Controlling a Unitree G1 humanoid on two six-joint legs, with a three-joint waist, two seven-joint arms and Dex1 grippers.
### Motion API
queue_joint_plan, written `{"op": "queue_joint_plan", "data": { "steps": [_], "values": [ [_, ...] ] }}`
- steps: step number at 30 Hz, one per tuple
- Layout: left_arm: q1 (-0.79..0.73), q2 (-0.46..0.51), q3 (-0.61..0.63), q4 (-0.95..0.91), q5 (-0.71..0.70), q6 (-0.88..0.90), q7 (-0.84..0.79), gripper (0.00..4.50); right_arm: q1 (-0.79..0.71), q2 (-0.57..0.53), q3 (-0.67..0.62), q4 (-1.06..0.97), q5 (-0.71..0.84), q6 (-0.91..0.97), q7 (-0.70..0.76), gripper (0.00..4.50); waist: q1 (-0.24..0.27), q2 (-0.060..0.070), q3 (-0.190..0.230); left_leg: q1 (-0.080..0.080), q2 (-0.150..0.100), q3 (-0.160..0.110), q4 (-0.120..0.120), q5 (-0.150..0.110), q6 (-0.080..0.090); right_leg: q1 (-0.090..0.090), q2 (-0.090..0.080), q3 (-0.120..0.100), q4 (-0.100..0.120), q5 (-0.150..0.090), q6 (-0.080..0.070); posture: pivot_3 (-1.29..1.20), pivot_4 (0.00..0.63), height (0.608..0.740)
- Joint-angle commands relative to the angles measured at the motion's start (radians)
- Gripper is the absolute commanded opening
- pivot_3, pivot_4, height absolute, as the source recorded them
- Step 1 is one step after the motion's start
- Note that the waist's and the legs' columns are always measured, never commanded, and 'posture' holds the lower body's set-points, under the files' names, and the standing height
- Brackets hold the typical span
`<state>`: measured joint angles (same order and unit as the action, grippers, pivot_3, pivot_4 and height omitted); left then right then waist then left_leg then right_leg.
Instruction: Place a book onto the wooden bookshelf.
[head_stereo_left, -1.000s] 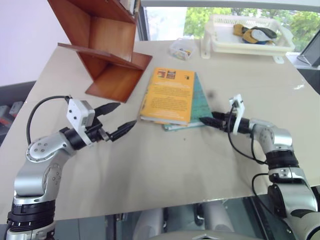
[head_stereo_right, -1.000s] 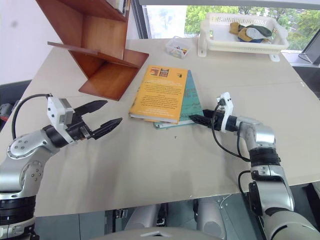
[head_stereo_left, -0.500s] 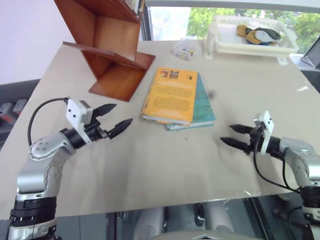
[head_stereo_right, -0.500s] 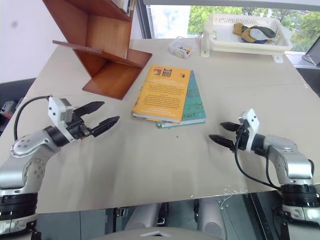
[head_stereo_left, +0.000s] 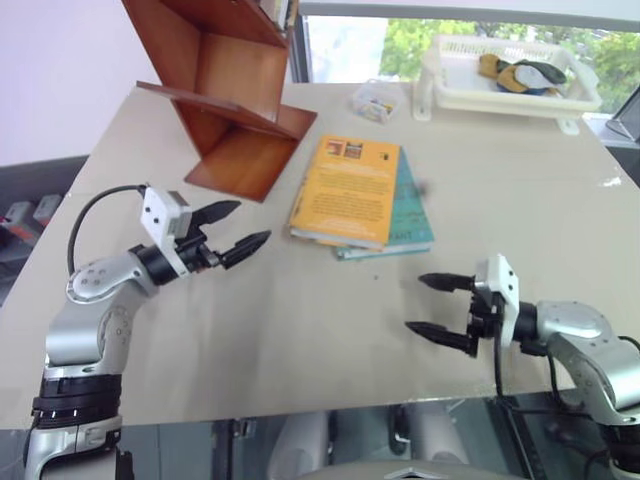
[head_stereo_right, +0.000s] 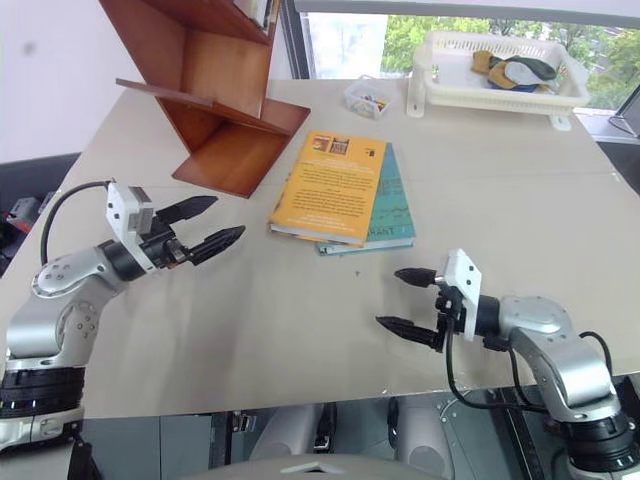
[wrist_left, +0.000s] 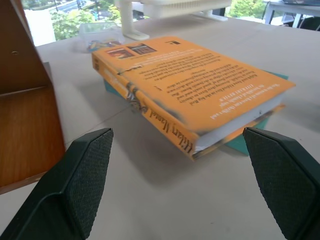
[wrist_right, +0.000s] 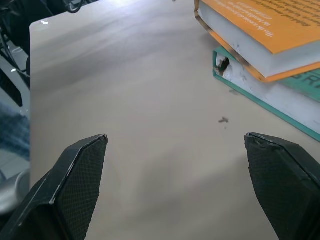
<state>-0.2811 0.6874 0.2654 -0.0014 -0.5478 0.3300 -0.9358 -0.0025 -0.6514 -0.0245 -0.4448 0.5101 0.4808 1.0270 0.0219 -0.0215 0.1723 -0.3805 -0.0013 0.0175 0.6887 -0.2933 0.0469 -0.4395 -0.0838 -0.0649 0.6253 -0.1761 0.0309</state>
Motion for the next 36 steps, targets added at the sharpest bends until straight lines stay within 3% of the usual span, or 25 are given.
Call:
{"op": "queue_joint_plan", "data": {
  "steps": [1,3,8,13,18,30,32,36],
  "values": [
    [-0.107,-0.017,0.010,0.125,-0.065,0.089,-0.022,4.42,0.034,-0.051,-0.085,-0.077,0.058,-0.015,0.031,4.50,-0.002,0.000,0.000,0.000,0.000,0.000,0.000,-0.001,0.001,0.000,0.000,0.000,0.000,0.000,0.000,0.00,0.150,0.707],
    [-0.212,-0.024,0.015,0.267,-0.117,0.223,-0.044,4.42,0.063,-0.083,-0.131,-0.097,0.077,-0.033,0.048,4.50,-0.002,-0.001,0.000,0.000,0.000,-0.001,0.000,-0.001,0.002,0.001,0.000,-0.001,0.000,0.000,0.000,0.00,0.150,0.707],
    [-0.442,-0.030,-0.040,0.602,-0.086,0.419,-0.100,4.42,0.119,-0.129,-0.217,-0.110,0.083,-0.071,0.058,4.50,-0.008,-0.004,-0.001,0.001,-0.001,-0.002,0.002,-0.001,0.003,0.002,0.001,-0.002,0.001,-0.001,0.003,0.00,0.150,0.707],
    [-0.604,-0.059,-0.095,0.846,-0.036,0.511,-0.197,4.42,0.146,-0.115,-0.234,-0.127,0.084,-0.093,0.030,4.50,-0.011,-0.004,-0.001,0.000,-0.002,-0.001,0.002,0.000,0.001,0.001,0.001,-0.001,0.001,0.000,0.001,0.00,0.150,0.707],
    [-0.759,-0.120,-0.069,1.113,0.000,0.583,-0.204,4.42,0.179,-0.099,-0.240,-0.153,0.080,-0.117,0.002,4.50,-0.007,-0.005,-0.001,-0.001,-0.003,-0.001,0.002,-0.001,0.002,0.001,-0.001,-0.002,0.001,0.000,0.001,0.00,0.150,0.707],
    [-0.839,-0.184,-0.022,1.283,0.090,0.608,-0.156,4.42,0.188,-0.103,-0.313,-0.138,0.116,-0.165,0.009,4.50,-0.009,-0.006,-0.001,0.000,-0.003,-0.001,0.002,-0.001,0.003,0.002,-0.001,-0.001,0.002,0.000,0.001,0.00,0.150,0.707],
    [-0.837,-0.187,-0.015,1.285,0.100,0.607,-0.155,3.89,0.180,-0.092,-0.327,-0.126,0.128,-0.169,0.000,4.50,-0.008,-0.006,-0.001,0.000,-0.003,-0.001,0.002,-0.001,0.003,0.002,-0.002,-0.001,0.002,0.000,0.001,0.00,0.150,0.707],
    [-0.834,-0.191,-0.016,1.283,0.121,0.609,-0.175,3.89,0.145,-0.070,-0.365,-0.104,0.177,-0.164,-0.029,4.50,-0.009,-0.006,-0.001,0.000,-0.003,-0.001,0.003,0.000,0.001,0.002,-0.002,-0.001,0.002,0.000,0.001,0.00,0.150,0.707]
  ]
}}
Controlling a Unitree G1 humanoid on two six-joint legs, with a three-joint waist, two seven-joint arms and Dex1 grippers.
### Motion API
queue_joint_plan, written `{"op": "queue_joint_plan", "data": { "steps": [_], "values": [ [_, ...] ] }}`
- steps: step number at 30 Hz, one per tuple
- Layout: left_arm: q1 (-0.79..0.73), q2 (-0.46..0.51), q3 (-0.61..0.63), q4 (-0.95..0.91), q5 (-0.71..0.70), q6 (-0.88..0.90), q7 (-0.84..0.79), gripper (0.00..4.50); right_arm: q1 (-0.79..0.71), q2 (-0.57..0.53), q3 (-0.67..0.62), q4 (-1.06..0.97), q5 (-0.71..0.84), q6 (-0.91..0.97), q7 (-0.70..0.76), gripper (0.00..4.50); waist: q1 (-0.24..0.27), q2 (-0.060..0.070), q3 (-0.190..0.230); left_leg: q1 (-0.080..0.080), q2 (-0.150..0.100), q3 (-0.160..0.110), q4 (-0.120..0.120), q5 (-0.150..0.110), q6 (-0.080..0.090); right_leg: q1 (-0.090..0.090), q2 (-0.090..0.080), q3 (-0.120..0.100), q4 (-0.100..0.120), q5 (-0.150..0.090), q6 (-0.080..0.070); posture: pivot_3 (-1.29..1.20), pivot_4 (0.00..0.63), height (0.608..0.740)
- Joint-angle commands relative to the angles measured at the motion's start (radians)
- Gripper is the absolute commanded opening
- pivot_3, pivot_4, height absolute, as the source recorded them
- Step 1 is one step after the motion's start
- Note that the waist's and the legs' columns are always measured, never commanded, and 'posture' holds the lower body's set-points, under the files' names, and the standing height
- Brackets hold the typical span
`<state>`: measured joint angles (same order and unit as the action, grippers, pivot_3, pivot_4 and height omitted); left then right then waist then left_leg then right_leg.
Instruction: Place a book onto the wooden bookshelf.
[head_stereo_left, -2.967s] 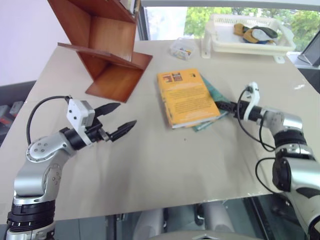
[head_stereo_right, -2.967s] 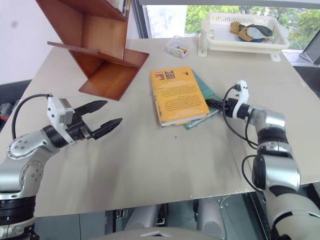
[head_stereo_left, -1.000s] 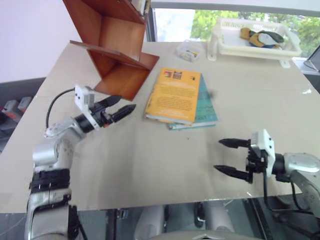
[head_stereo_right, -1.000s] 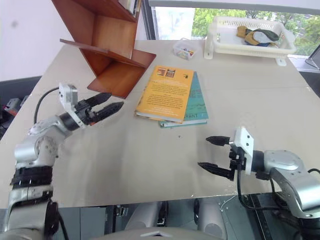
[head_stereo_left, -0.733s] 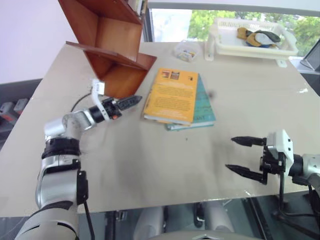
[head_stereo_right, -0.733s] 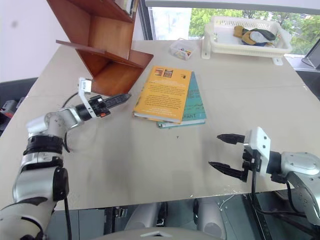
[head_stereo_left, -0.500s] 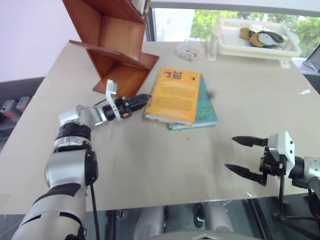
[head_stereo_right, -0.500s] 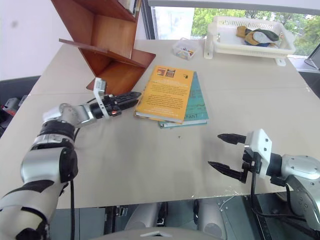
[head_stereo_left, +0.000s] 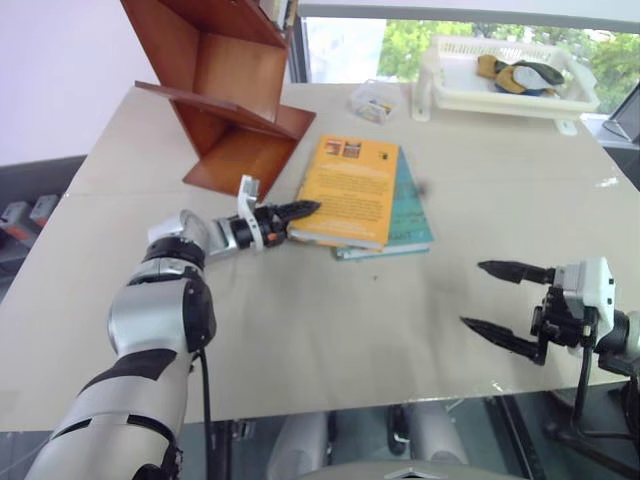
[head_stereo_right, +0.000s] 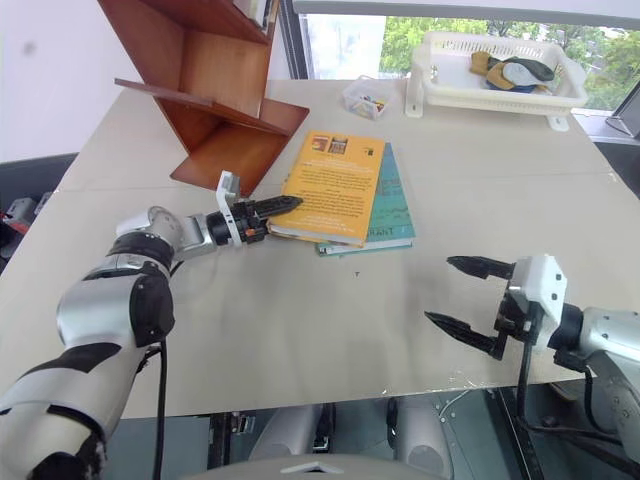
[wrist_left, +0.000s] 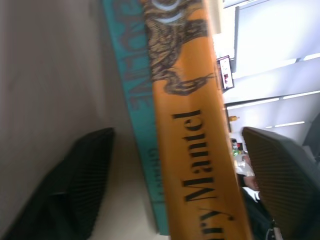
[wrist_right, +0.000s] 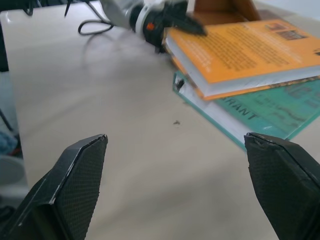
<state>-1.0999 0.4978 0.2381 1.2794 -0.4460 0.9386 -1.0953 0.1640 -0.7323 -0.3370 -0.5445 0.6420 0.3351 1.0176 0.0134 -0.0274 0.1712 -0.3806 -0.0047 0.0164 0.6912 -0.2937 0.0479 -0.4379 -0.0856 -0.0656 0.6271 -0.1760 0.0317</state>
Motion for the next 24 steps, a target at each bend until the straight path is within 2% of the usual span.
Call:
{"op": "queue_joint_plan", "data": {
  "steps": [1,8,12,15,18,24],
  "values": [
    [-0.014,-0.002,0.012,0.002,0.023,-0.001,-0.017,3.89,-0.027,0.012,-0.057,-0.002,0.052,-0.016,-0.023,4.50,0.000,0.000,0.000,0.000,0.000,0.000,0.000,0.000,0.000,0.000,0.000,0.000,0.000,0.000,0.000,0.00,0.150,0.707],
    [-0.008,-0.004,0.025,-0.007,0.041,-0.014,-0.053,3.89,-0.049,0.002,-0.065,0.016,0.054,-0.011,-0.043,4.50,0.000,0.000,0.000,0.000,0.000,0.000,0.000,-0.001,0.002,0.000,0.000,0.000,0.000,0.000,0.000,0.00,0.150,0.707],
    [-0.005,-0.004,0.029,-0.015,0.042,0.006,-0.065,2.56,-0.051,-0.001,-0.061,0.018,0.053,-0.012,-0.047,4.50,0.000,0.000,0.000,0.000,0.000,0.000,0.000,-0.001,0.002,0.000,0.000,0.000,0.000,0.000,0.000,0.00,0.150,0.707],
    [0.008,0.001,0.022,-0.042,0.042,0.056,-0.099,1.11,-0.047,-0.003,-0.061,0.014,0.051,-0.014,-0.048,4.50,0.001,0.000,0.000,0.000,0.000,0.000,0.000,-0.001,0.002,0.000,0.000,0.000,0.000,0.000,0.000,0.00,0.150,0.707],
    [0.023,0.009,0.032,-0.074,0.024,0.126,-0.114,0.09,-0.044,-0.002,-0.058,0.015,0.047,-0.016,-0.049,4.50,0.000,0.000,0.000,0.000,0.000,0.000,0.000,-0.001,0.002,0.000,0.000,0.000,0.000,0.000,0.000,0.00,0.150,0.707],
    [0.094,0.008,0.060,-0.256,-0.058,0.318,-0.113,0.00,-0.043,0.007,-0.049,0.020,0.039,-0.023,-0.052,4.50,-0.002,0.000,0.000,0.000,0.000,0.000,0.000,0.000,0.000,0.000,0.000,0.000,0.001,0.000,0.000,0.00,0.150,0.707]
  ]
}}
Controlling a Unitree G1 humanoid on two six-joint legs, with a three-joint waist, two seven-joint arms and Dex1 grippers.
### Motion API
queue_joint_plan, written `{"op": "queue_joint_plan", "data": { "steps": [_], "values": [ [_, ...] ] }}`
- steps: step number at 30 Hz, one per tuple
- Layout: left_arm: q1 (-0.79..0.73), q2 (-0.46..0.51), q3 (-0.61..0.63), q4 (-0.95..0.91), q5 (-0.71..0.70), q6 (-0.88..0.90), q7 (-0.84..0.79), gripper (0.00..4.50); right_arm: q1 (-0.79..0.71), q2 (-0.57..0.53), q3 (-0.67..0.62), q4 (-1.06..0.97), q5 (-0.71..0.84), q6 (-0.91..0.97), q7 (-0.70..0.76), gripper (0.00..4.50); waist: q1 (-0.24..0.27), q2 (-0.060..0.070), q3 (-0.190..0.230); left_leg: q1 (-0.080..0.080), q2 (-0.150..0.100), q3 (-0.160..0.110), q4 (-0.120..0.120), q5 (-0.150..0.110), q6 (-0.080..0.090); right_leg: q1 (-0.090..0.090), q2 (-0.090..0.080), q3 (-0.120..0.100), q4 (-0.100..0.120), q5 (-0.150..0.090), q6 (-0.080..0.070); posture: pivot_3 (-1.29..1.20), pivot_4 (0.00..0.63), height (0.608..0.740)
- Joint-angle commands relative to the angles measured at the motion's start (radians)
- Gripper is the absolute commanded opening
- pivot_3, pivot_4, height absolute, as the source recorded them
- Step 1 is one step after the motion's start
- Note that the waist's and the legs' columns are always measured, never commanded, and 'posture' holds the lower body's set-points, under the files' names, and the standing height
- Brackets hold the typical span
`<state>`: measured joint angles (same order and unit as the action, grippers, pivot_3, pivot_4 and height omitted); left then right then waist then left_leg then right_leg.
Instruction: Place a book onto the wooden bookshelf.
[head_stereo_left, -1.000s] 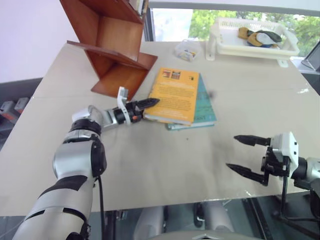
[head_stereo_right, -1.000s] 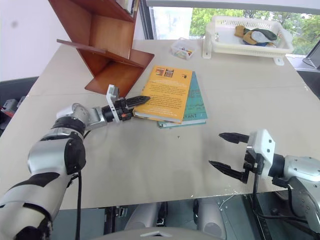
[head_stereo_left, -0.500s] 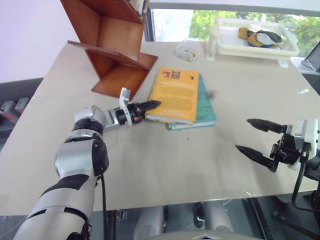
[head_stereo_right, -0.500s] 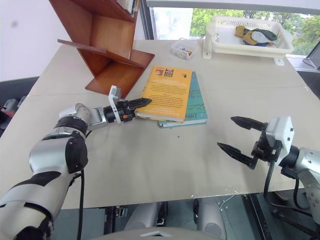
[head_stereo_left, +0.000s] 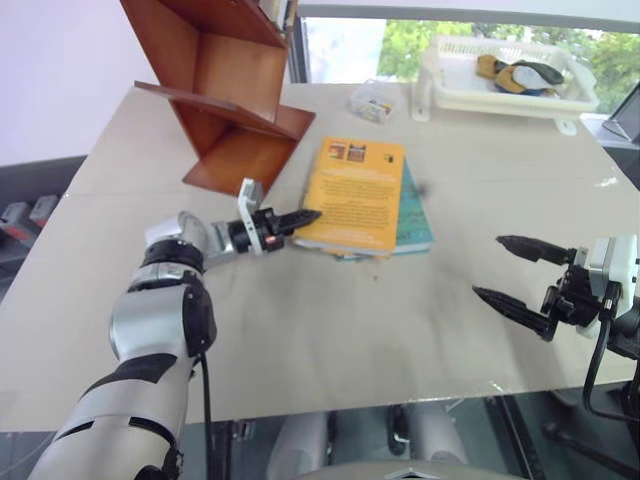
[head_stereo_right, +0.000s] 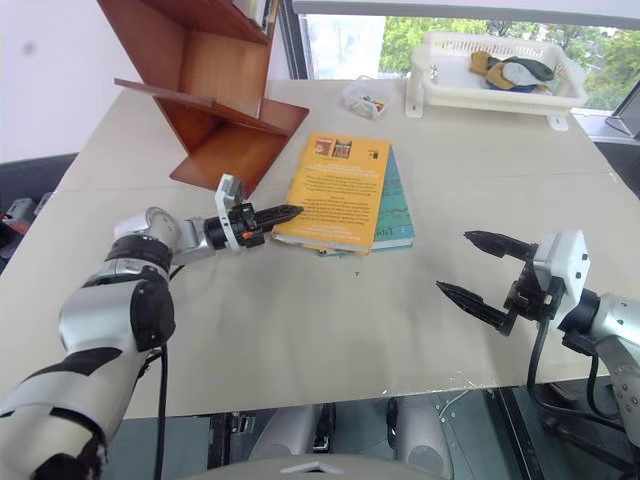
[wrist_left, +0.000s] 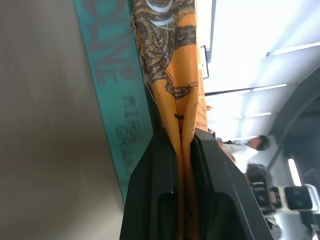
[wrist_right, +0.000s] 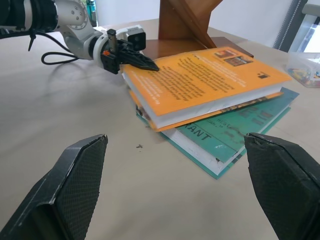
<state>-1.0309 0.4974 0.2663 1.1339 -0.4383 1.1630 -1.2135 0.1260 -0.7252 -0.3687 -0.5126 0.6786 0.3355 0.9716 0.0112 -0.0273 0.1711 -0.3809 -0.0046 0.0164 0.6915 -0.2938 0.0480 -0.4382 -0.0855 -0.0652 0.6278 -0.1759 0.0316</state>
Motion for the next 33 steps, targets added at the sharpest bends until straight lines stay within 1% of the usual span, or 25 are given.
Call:
{"op": "queue_joint_plan", "data": {
  "steps": [1,4,7,10,11,13,14,16,17,19,21,23,25,30,33],
  "values": [
    [0.037,0.007,0.044,-0.143,-0.081,0.116,0.018,0.00,-0.005,0.000,-0.017,-0.011,0.002,-0.024,-0.006,4.50,0.000,0.000,0.000,0.000,0.000,0.000,0.000,0.000,-0.001,0.000,0.000,0.000,0.000,0.000,0.000,0.00,0.150,0.707],
    [0.072,-0.006,0.105,-0.266,-0.140,0.163,0.090,0.00,-0.005,0.002,-0.022,-0.001,0.002,-0.027,-0.005,4.50,0.001,0.000,0.000,0.000,0.000,0.000,0.000,0.000,-0.001,0.000,0.000,0.000,0.000,0.000,0.000,0.00,0.150,0.707],
    [0.104,-0.037,0.147,-0.504,-0.220,0.220,0.158,0.00,-0.010,-0.002,-0.032,0.015,0.005,-0.031,-0.002,4.50,0.003,0.000,0.000,0.000,0.001,0.000,0.000,0.001,-0.001,0.000,-0.001,0.000,0.000,0.000,0.000,0.00,0.150,0.707],
    [0.156,-0.065,0.098,-0.820,-0.263,0.145,0.181,0.00,-0.022,-0.010,-0.042,0.033,0.005,-0.035,-0.001,4.50,0.004,0.000,0.000,-0.001,0.000,-0.001,0.001,0.001,-0.002,0.000,-0.002,0.000,0.000,0.000,0.000,0.00,0.150,0.707],
    [0.169,-0.068,0.084,-0.885,-0.271,0.125,0.184,0.00,-0.025,-0.012,-0.043,0.037,0.004,-0.036,0.000,4.50,0.004,0.000,0.000,-0.001,0.000,-0.001,0.001,0.001,-0.002,0.000,-0.002,0.000,0.000,0.000,0.000,0.00,0.150,0.707],
    [0.190,-0.066,0.021,-1.053,-0.254,0.001,0.173,0.00,-0.035,-0.018,-0.049,0.049,0.005,-0.036,0.003,4.50,0.004,0.000,0.000,-0.001,0.000,-0.001,0.001,0.001,-0.002,0.000,-0.002,0.002,-0.001,0.000,0.000,0.00,0.150,0.707],
    [0.197,-0.057,-0.020,-1.128,-0.221,-0.099,0.156,0.00,-0.041,-0.022,-0.051,0.055,0.005,-0.037,0.004,4.50,0.004,0.000,0.000,-0.001,0.000,-0.001,0.001,0.001,-0.002,0.000,-0.002,0.002,-0.001,0.000,-0.001,0.00,0.150,0.707],
    [0.191,-0.037,-0.084,-1.214,-0.155,-0.280,0.133,0.00,-0.051,-0.028,-0.055,0.065,0.005,-0.038,0.005,4.50,0.005,0.000,0.000,0.000,0.000,-0.001,0.001,0.001,-0.002,0.000,-0.002,0.004,-0.001,0.000,-0.001,0.00,0.150,0.707],
    [0.188,-0.024,-0.117,-1.232,-0.102,-0.406,0.119,0.00,-0.056,-0.030,-0.057,0.070,0.005,-0.039,0.006,4.50,0.005,0.000,0.000,0.000,0.000,0.000,0.001,0.001,-0.002,0.000,-0.002,0.004,-0.001,0.000,-0.001,0.00,0.150,0.707],
    [0.181,0.003,-0.168,-1.229,-0.006,-0.649,0.074,0.00,-0.064,-0.033,-0.057,0.079,0.004,-0.041,0.007,4.50,0.005,0.001,0.000,0.001,0.000,0.001,0.001,0.001,-0.002,0.000,-0.002,0.005,-0.001,0.000,-0.001,0.00,0.150,0.707],
    [0.170,0.039,-0.215,-1.182,0.114,-0.931,0.043,0.00,-0.072,-0.034,-0.057,0.086,0.002,-0.042,0.008,4.50,0.004,0.001,0.000,0.001,0.000,0.003,0.001,0.001,-0.002,0.000,-0.001,0.006,-0.001,0.000,-0.001,0.00,0.150,0.707],
    [0.128,0.075,-0.238,-1.088,0.230,-1.217,0.056,0.00,-0.080,-0.033,-0.056,0.094,-0.001,-0.048,0.007,4.50,0.005,0.001,0.000,0.001,0.000,0.003,0.001,0.001,-0.002,0.000,-0.001,0.006,-0.001,0.001,-0.001,0.00,0.150,0.707],
    [0.084,0.117,-0.251,-0.989,0.312,-1.435,0.070,0.00,-0.083,-0.031,-0.057,0.098,-0.001,-0.052,0.007,4.50,0.006,0.001,0.000,0.001,0.000,0.003,0.001,0.001,-0.001,0.000,-0.001,0.005,-0.001,0.001,-0.002,0.00,0.150,0.707],
    [-0.035,0.251,-0.277,-0.732,0.462,-1.767,0.109,0.00,-0.118,-0.017,-0.090,0.118,0.052,-0.052,0.002,4.50,0.004,0.001,0.000,0.001,0.000,0.003,0.001,-0.002,0.004,0.000,0.000,0.003,-0.002,0.001,-0.001,0.00,0.150,0.707],
    [-0.093,0.312,-0.300,-0.606,0.534,-1.904,0.143,0.00,-0.149,0.005,-0.128,0.138,0.124,-0.059,0.016,4.50,0.004,0.001,0.000,0.000,0.000,0.004,0.001,-0.003,0.005,0.000,-0.001,0.002,-0.002,0.001,0.000,0.00,0.150,0.707]
  ]
}}
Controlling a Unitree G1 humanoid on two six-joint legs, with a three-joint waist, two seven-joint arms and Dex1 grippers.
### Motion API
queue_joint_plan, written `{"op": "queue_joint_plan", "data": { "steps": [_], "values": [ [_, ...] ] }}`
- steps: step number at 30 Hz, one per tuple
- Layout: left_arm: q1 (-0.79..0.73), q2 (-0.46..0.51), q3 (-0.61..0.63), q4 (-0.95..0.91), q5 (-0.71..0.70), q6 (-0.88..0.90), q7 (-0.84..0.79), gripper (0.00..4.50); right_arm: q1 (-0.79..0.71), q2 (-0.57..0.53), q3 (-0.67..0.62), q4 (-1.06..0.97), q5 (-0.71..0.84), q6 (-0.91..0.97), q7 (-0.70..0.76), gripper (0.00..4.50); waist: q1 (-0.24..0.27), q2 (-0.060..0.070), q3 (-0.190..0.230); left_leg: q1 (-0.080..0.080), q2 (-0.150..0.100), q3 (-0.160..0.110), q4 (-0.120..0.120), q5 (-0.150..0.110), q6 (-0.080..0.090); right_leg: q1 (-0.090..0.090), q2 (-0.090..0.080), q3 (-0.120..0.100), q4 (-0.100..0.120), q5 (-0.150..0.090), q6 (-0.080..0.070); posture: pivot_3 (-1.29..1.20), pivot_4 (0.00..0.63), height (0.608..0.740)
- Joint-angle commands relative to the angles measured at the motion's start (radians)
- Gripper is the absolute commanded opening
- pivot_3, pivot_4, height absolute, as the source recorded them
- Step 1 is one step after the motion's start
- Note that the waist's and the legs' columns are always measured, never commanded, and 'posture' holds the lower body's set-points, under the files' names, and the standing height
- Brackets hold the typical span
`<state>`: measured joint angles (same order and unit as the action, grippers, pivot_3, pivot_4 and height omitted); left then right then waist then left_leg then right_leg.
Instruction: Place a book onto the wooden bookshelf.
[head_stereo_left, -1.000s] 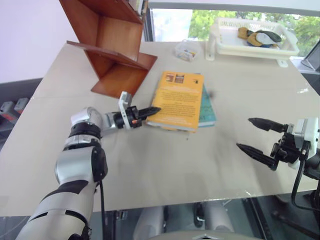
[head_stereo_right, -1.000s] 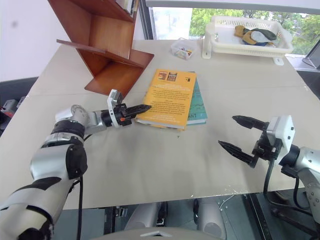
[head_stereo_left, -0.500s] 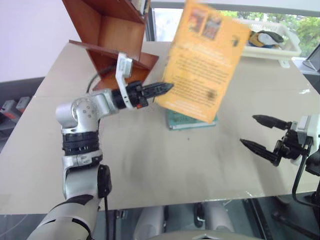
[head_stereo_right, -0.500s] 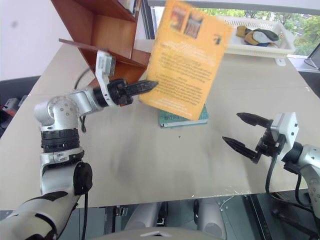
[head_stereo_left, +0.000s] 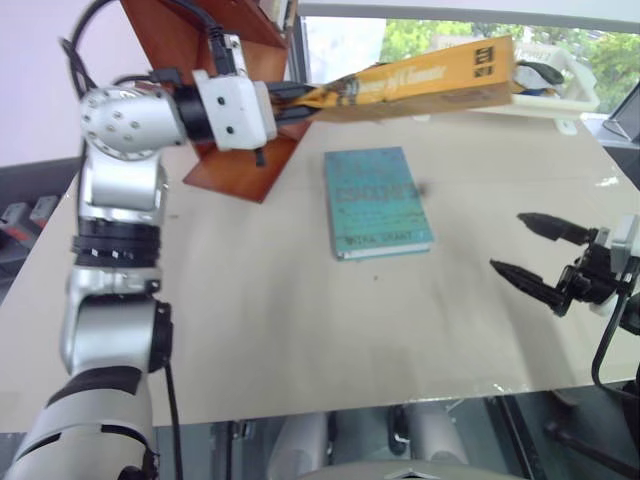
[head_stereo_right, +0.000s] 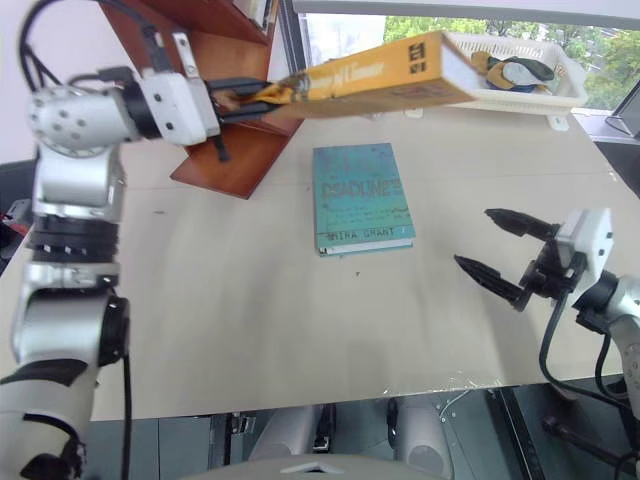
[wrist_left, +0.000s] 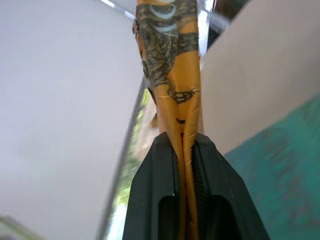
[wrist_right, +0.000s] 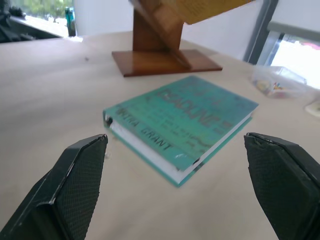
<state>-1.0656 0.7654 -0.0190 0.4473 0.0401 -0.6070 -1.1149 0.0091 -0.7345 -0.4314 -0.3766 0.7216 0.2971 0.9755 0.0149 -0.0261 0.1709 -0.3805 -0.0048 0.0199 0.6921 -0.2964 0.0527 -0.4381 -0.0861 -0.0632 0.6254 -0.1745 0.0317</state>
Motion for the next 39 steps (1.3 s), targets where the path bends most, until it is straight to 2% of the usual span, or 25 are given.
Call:
{"op": "queue_joint_plan", "data": {
  "steps": [1,5,12,20,28,37,39],
  "values": [
    [-0.080,0.061,-0.021,0.120,0.086,-0.177,0.066,0.00,-0.044,0.014,-0.078,0.011,0.111,-0.003,0.010,4.50,0.001,0.000,0.000,0.000,0.000,-0.001,0.000,0.000,0.000,0.000,0.000,-0.001,0.000,0.000,0.000,0.00,0.150,0.707],
    [-0.169,0.126,-0.052,0.272,0.195,-0.310,0.162,0.00,-0.068,-0.005,-0.111,0.037,0.229,0.069,0.039,4.50,0.003,-0.001,0.001,-0.003,0.000,-0.002,0.002,-0.001,0.001,0.000,0.000,-0.002,-0.001,0.001,0.002,0.00,0.150,0.707],
    [-0.288,0.227,-0.100,0.488,0.337,-0.405,0.326,0.00,-0.101,-0.059,-0.140,0.057,0.380,0.174,0.109,4.50,-0.001,-0.001,0.001,-0.003,0.000,0.000,0.004,-0.003,0.004,0.000,-0.001,-0.002,-0.001,0.002,0.004,0.00,0.150,0.707],
    [-0.272,0.270,-0.117,0.657,0.309,-0.413,0.286,0.00,-0.123,-0.062,-0.128,0.088,0.342,0.163,0.137,4.50,-0.001,-0.001,0.001,-0.004,0.000,0.000,0.008,-0.003,0.005,0.000,-0.001,-0.002,0.000,0.002,0.004,0.00,0.150,0.707],
    [-0.266,0.325,-0.147,0.742,0.384,-0.383,0.431,0.00,-0.116,-0.058,-0.128,0.093,0.311,0.151,0.153,4.50,-0.001,-0.001,0.001,-0.005,0.000,0.000,0.008,-0.003,0.006,0.000,-0.001,-0.002,0.000,0.002,0.005,0.00,0.150,0.707],
    [-0.280,0.309,-0.196,0.801,0.454,-0.305,0.535,0.00,-0.125,-0.056,-0.131,0.103,0.297,0.143,0.169,4.50,-0.002,0.000,0.001,-0.004,0.000,0.001,0.009,-0.003,0.006,0.000,-0.001,-0.001,0.001,0.002,0.005,0.00,0.150,0.707],
    [-0.284,0.310,-0.213,0.807,0.472,-0.289,0.550,0.92,-0.126,-0.057,-0.135,0.108,0.295,0.139,0.171,4.50,-0.004,0.000,0.001,-0.003,0.001,0.002,0.009,-0.003,0.006,0.000,-0.001,-0.001,0.002,0.002,0.005,0.00,0.150,0.707]
  ]
}}
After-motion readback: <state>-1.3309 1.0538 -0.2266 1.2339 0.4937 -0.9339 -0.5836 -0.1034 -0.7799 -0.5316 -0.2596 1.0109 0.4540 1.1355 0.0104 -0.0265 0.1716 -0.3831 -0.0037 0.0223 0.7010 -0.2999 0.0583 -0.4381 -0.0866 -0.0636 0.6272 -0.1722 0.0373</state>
